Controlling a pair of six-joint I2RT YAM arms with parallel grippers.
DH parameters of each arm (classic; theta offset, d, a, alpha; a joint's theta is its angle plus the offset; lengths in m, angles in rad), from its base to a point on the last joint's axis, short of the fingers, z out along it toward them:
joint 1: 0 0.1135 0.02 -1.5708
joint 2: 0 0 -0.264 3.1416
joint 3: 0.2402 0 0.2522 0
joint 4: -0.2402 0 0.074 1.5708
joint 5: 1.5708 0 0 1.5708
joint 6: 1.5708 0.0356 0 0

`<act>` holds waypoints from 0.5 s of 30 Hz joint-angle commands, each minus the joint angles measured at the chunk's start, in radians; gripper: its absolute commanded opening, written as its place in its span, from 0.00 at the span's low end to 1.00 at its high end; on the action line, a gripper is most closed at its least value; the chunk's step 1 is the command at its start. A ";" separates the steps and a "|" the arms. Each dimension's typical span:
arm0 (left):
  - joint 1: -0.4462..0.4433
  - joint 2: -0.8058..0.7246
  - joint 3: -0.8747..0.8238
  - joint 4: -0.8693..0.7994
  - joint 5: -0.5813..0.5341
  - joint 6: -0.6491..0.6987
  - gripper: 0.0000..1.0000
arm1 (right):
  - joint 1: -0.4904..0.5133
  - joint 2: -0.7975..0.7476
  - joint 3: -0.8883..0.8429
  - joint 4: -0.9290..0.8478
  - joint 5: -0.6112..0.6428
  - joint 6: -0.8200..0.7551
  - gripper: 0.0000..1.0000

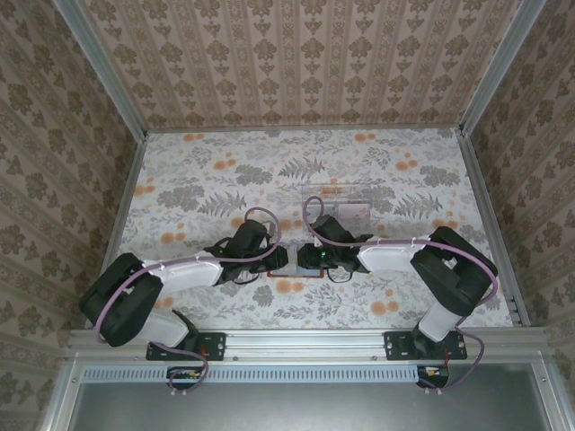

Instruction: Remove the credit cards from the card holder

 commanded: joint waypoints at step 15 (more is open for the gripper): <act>0.042 -0.001 -0.050 -0.022 -0.020 0.009 0.00 | 0.003 -0.029 0.051 -0.032 -0.027 0.028 0.21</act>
